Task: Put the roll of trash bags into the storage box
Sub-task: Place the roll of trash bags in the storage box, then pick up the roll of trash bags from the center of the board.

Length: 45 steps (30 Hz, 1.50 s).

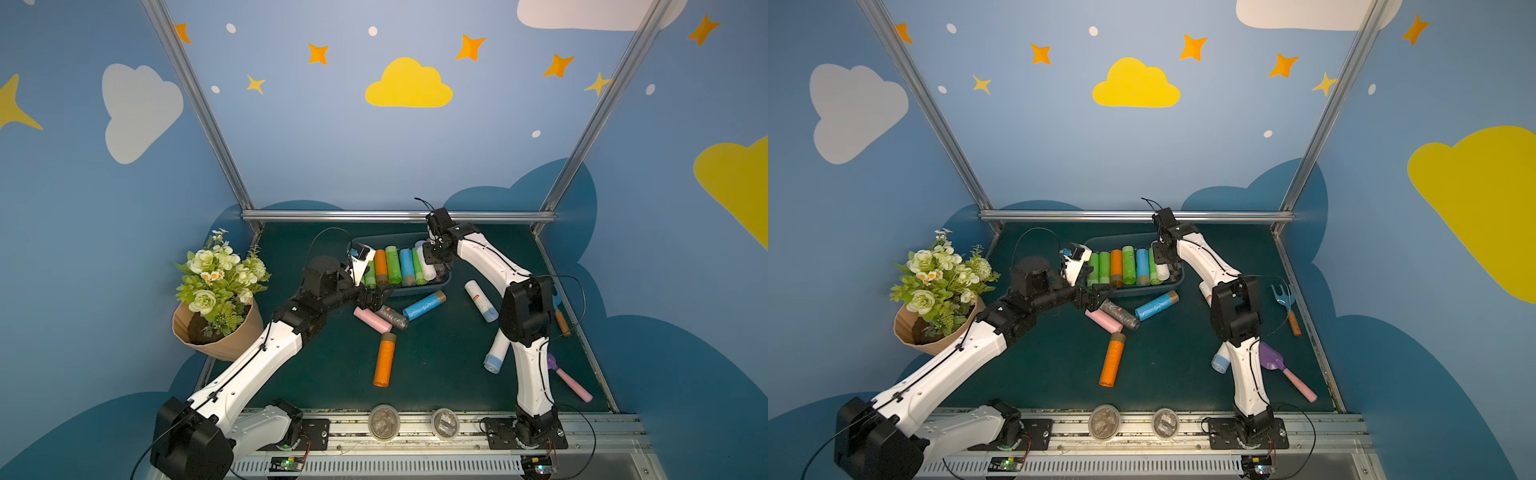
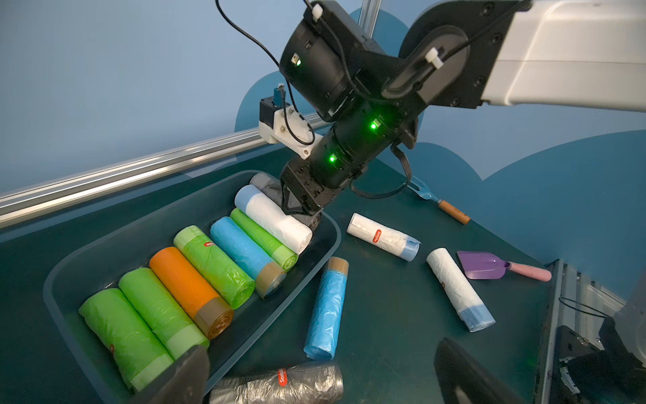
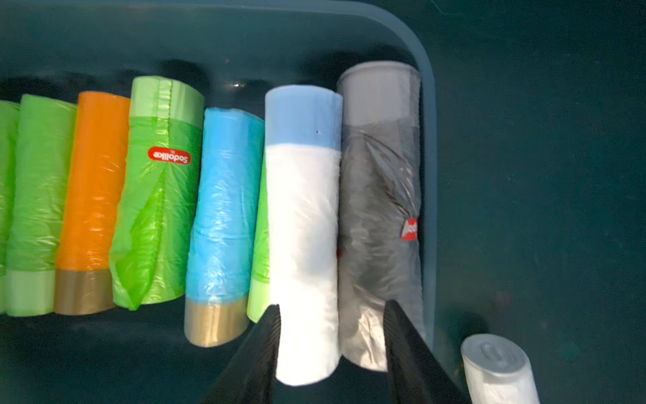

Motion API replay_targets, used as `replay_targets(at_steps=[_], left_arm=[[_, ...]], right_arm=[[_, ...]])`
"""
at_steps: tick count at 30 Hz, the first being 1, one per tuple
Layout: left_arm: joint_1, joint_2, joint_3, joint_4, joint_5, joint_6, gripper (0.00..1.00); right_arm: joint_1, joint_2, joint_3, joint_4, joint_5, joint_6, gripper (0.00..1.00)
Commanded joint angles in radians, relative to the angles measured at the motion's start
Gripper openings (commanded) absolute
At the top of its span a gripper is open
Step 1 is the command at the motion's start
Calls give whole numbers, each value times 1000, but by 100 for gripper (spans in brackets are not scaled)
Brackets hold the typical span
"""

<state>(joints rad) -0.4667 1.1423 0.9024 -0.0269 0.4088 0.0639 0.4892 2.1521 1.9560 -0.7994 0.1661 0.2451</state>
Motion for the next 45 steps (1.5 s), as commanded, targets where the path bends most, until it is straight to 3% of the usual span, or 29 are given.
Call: replay_targets(at_steps=[1,5,15,20,30,37,45], left_arm=[[-47,15,1,-23,-50,14,100],[-153,53,18,-66,-60,66,100],[-261,104,34,-108,-74,99,100],[-291,127,48,-122,-71,107,100],[-299,148,68,-116,-51,93,100],[-299,166,78,-119,-38,92,100],[-299,150,67,-125,-63,111,100]], right_arm=[[-27,-117,-85,16,-20,-1,48],[-85,-261,-248,57,-35,-12,50],[-261,-474,-642,163,-96,4,56],[-329,-461,-700,182,-152,-3,61],[-335,-403,-762,212,-164,-41,72],[-324,-355,-765,202,-145,-56,70],[-273,-306,-751,178,-77,-63,59]])
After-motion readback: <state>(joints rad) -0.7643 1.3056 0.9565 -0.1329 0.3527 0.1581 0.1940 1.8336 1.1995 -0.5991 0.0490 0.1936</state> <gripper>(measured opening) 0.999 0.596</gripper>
